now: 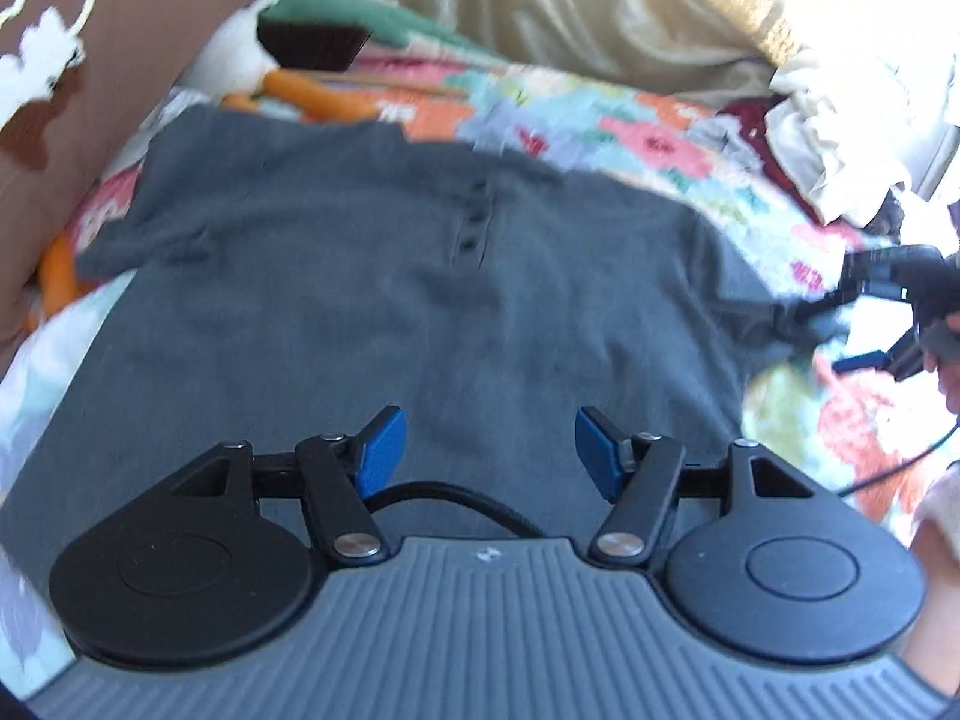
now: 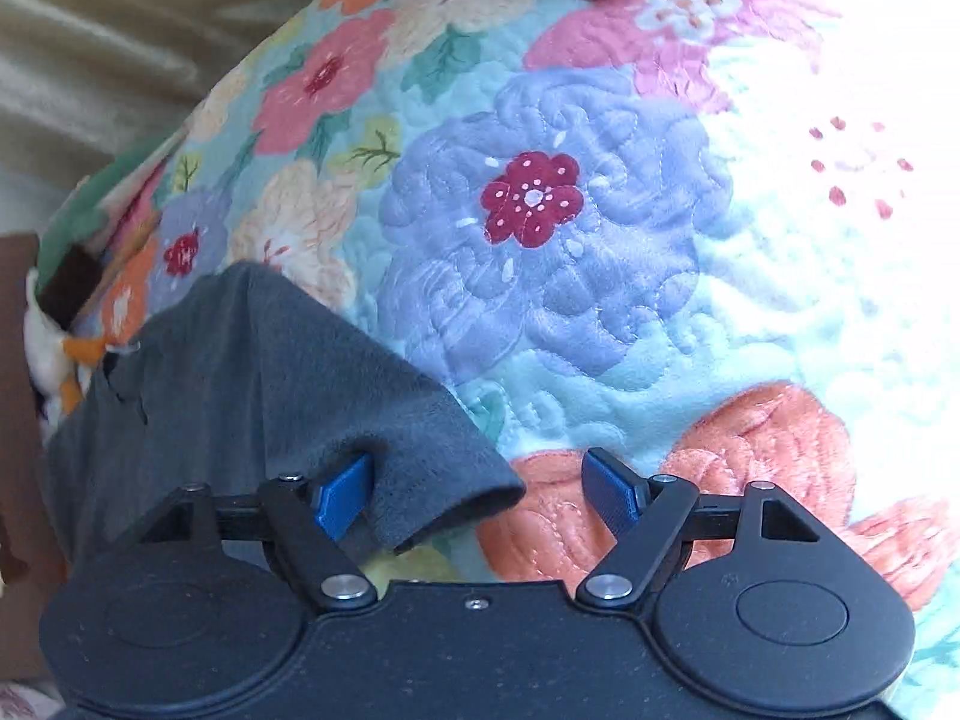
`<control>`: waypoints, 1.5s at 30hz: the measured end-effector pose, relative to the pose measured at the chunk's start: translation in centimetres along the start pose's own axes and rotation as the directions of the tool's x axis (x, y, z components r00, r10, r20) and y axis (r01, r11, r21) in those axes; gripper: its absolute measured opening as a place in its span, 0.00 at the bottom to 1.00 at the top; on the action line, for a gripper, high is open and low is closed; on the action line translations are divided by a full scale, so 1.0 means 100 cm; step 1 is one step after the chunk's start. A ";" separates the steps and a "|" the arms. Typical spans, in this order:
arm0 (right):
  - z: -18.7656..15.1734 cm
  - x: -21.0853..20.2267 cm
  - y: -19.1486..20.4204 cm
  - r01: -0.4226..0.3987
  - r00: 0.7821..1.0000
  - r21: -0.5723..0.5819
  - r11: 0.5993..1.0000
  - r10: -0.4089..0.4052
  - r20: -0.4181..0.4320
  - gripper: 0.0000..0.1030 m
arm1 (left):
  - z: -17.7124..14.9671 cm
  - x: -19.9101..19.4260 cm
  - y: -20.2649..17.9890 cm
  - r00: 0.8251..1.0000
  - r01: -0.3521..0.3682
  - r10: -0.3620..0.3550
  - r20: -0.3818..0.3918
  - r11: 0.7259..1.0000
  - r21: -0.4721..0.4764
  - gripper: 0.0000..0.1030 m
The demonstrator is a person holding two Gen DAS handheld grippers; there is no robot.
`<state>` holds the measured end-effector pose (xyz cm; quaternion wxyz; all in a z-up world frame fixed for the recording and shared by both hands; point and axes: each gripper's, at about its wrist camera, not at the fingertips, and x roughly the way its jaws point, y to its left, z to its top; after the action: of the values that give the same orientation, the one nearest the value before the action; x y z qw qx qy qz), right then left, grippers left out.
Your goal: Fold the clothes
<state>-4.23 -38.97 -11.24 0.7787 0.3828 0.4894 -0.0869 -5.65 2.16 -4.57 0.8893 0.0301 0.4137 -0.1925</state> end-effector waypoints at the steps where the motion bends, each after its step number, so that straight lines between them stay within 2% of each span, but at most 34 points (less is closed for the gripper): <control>1: -0.001 0.001 0.001 -0.038 0.999 -0.003 0.999 0.038 0.008 0.76 | -0.005 0.000 0.000 1.000 -0.020 0.020 -0.009 1.000 0.006 0.60; 2: -0.002 0.003 0.001 -0.075 0.997 -0.007 0.997 0.075 0.015 0.51 | -0.008 0.001 0.003 0.999 -0.030 0.030 -0.019 1.000 0.001 0.60; 4: -0.004 -0.005 0.011 -0.040 0.996 -0.105 0.994 0.048 0.071 0.08 | -0.014 0.000 0.009 0.998 -0.045 0.044 -0.036 0.999 -0.012 0.61; 7: -0.009 -0.020 0.030 0.069 0.983 -0.274 0.959 -0.019 0.180 0.08 | -0.020 -0.006 0.013 0.995 -0.097 0.097 -0.037 0.995 -0.004 0.61; 11: -0.013 -0.035 0.042 0.210 0.941 -0.428 0.879 -0.064 0.331 0.07 | -0.030 -0.006 0.021 0.985 -0.166 0.166 -0.051 0.986 -0.002 0.64; 14: 0.004 -0.019 0.037 0.254 0.933 -0.451 0.855 -0.093 0.348 0.09 | -0.035 0.002 0.028 0.985 -0.151 0.147 -0.092 0.988 -0.038 0.64; 16: 0.016 -0.005 0.033 0.300 0.927 -0.475 0.827 -0.137 0.348 0.20 | -0.038 0.004 0.029 0.984 -0.152 0.147 -0.102 0.988 -0.042 0.64; 18: 0.025 0.005 0.025 0.381 0.910 -0.454 0.805 -0.239 0.340 0.20 | -0.041 0.002 0.030 0.985 -0.149 0.145 -0.094 0.988 -0.038 0.64; 19: 0.025 0.003 0.020 0.402 0.905 -0.424 0.812 -0.281 0.320 0.20 | -0.042 0.001 0.030 0.986 -0.147 0.144 -0.090 0.988 -0.035 0.64; 21: 0.018 -0.010 0.012 0.378 0.915 -0.336 0.863 -0.292 0.279 0.29 | -0.043 -0.005 0.033 0.985 -0.153 0.149 -0.084 0.988 -0.035 0.66; 22: 0.011 -0.019 0.012 0.339 0.929 -0.303 0.891 -0.266 0.257 0.39 | -0.043 -0.008 0.035 0.985 -0.158 0.155 -0.079 0.987 -0.039 0.67; 23: 0.003 -0.027 0.012 0.292 0.944 -0.276 0.916 -0.231 0.235 0.54 | -0.043 -0.012 0.037 0.984 -0.164 0.160 -0.075 0.986 -0.044 0.68; 26: -0.017 -0.036 0.016 0.148 0.984 -0.233 0.961 -0.118 0.134 0.74 | -0.043 -0.024 0.047 0.982 -0.187 0.184 -0.048 0.979 -0.079 0.68; 28: -0.023 -0.024 0.019 0.090 0.996 -0.208 0.974 -0.082 0.044 0.77 | -0.042 -0.032 0.056 0.979 -0.202 0.200 -0.035 0.973 -0.109 0.70; 30: -0.026 -0.004 0.020 0.099 0.994 -0.188 0.977 -0.105 -0.023 0.80 | -0.041 -0.036 0.065 0.979 -0.205 0.203 -0.029 0.968 -0.147 0.70; 32: -0.027 0.008 0.024 0.122 0.992 -0.209 0.970 -0.126 -0.007 0.81 | -0.040 -0.040 0.072 0.979 -0.205 0.204 -0.025 0.962 -0.181 0.70; 33: -0.028 0.009 0.029 0.129 0.992 -0.249 0.960 -0.127 0.025 0.77 | -0.040 -0.042 0.076 0.978 -0.207 0.207 -0.024 0.959 -0.192 0.70; 35: -0.032 0.005 0.041 0.150 0.989 -0.364 0.919 -0.141 0.051 0.07 | -0.040 -0.047 0.081 0.975 -0.220 0.220 -0.021 0.954 -0.204 0.70; 38: -0.042 -0.009 0.051 0.198 0.980 -0.455 0.868 -0.187 0.069 0.06 | -0.040 -0.060 0.088 0.967 -0.254 0.254 -0.027 0.947 -0.197 0.70; 39: -0.046 -0.015 0.054 0.213 0.976 -0.481 0.851 -0.202 0.076 0.06 | -0.041 -0.064 0.093 0.970 -0.240 0.240 -0.024 0.947 -0.212 0.70; 42: -0.057 -0.031 0.062 0.259 0.964 -0.553 0.792 -0.247 0.098 0.06 | -0.044 -0.075 0.112 0.982 -0.184 0.187 -0.011 0.946 -0.266 0.83; 43: -0.061 -0.036 0.065 0.274 0.959 -0.576 0.770 -0.262 0.106 0.06 | -0.046 -0.077 0.122 0.989 -0.144 0.148 -0.011 0.943 -0.300 0.83; 45: -0.069 -0.047 0.071 0.302 0.949 -0.620 0.724 -0.290 0.124 0.08 | -0.048 -0.081 0.138 0.990 -0.133 0.140 -0.007 0.928 -0.349 0.83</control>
<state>-7.77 -30.51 -5.32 0.8421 0.0152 0.5372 -0.0441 -8.79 18.53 -3.15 0.8955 -0.1008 0.4302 -0.0541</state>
